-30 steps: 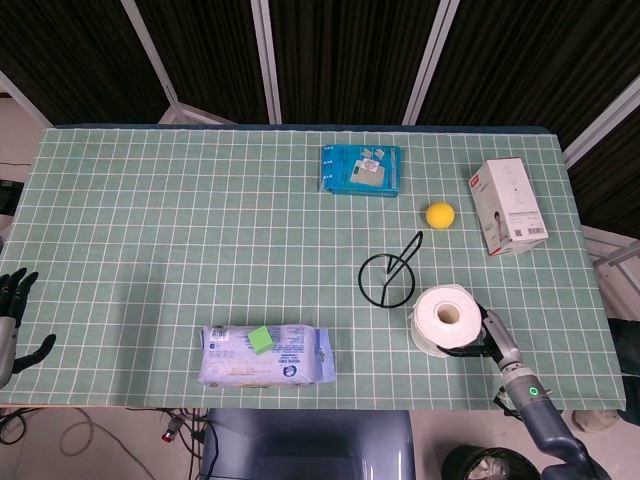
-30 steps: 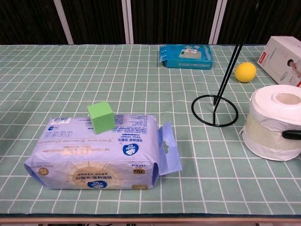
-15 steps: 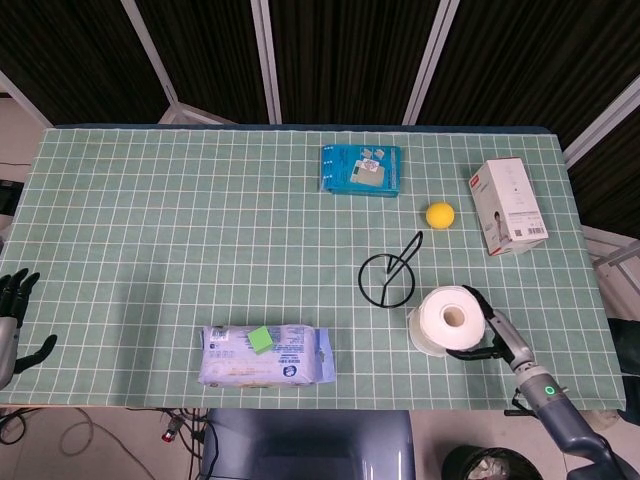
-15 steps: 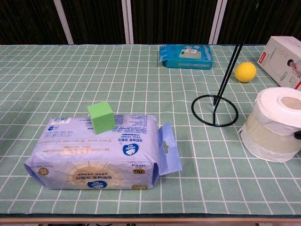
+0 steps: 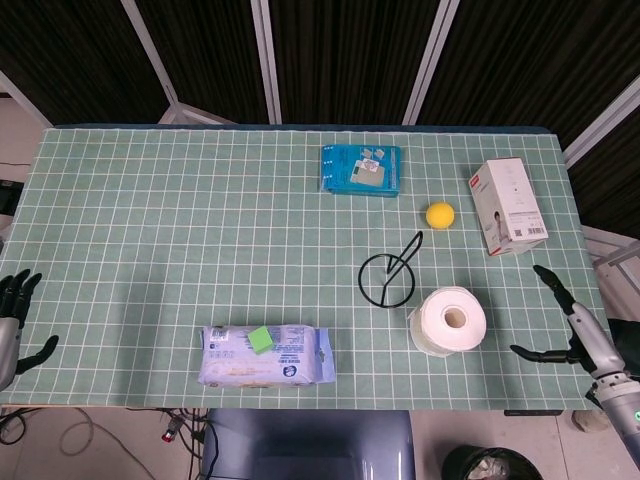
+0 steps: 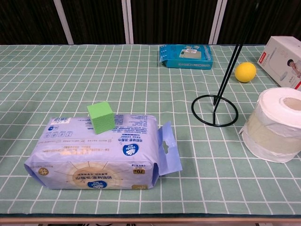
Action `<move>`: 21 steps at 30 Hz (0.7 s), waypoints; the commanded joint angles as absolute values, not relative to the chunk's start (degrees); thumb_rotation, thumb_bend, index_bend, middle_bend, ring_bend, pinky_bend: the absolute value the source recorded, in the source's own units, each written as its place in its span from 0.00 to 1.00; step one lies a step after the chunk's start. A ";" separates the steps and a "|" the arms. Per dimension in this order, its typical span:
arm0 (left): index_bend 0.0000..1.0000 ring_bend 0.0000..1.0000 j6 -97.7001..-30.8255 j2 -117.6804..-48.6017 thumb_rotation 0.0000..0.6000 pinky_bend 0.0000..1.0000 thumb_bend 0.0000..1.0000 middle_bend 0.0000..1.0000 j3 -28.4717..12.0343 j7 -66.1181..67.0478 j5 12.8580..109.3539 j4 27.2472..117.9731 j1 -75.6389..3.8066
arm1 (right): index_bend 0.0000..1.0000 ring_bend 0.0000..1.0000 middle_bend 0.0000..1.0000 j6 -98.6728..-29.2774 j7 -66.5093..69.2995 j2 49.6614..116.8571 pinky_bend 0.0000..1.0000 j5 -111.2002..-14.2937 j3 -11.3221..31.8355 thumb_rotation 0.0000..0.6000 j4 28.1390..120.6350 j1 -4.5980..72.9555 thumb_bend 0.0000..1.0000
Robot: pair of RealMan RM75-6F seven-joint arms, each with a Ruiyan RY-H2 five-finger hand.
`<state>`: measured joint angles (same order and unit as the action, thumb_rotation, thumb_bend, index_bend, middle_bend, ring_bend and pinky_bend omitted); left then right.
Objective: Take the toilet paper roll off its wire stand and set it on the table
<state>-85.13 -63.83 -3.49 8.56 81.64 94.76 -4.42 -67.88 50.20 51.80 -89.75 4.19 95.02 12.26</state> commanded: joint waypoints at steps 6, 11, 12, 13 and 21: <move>0.05 0.00 -86.16 -63.59 1.00 0.00 0.24 0.00 -3.11 8.28 82.91 95.08 -4.00 | 0.00 0.00 0.00 -81.89 -2.00 60.34 0.00 -85.31 5.21 1.00 93.30 5.66 0.00; 0.05 0.00 -87.79 -63.26 1.00 0.00 0.24 0.00 -3.04 7.84 84.02 95.37 -3.41 | 0.00 0.00 0.00 -83.19 -8.94 63.55 0.00 -86.83 4.77 1.00 91.02 5.95 0.00; 0.05 0.00 -88.07 -63.20 1.00 0.00 0.24 0.00 -3.00 7.70 84.23 95.35 -3.30 | 0.00 0.00 0.00 -83.24 -9.04 64.11 0.00 -86.93 4.72 1.00 90.69 6.01 0.00; 0.05 0.00 -88.25 -63.17 1.00 0.00 0.24 0.00 -2.97 7.57 84.38 95.29 -3.22 | 0.00 0.00 0.00 -83.23 -9.00 64.51 0.00 -86.96 4.67 1.00 90.41 6.04 0.00; 0.05 0.00 -87.32 -63.36 1.00 0.00 0.24 0.00 -3.07 7.21 84.25 94.45 -3.68 | 0.00 0.00 0.00 -85.06 -7.65 67.63 0.00 -88.80 4.74 1.00 87.68 6.40 0.00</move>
<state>-87.33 -63.34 -3.09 7.20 84.24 94.45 -3.67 -84.42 -8.29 66.86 -88.20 4.71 88.60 6.40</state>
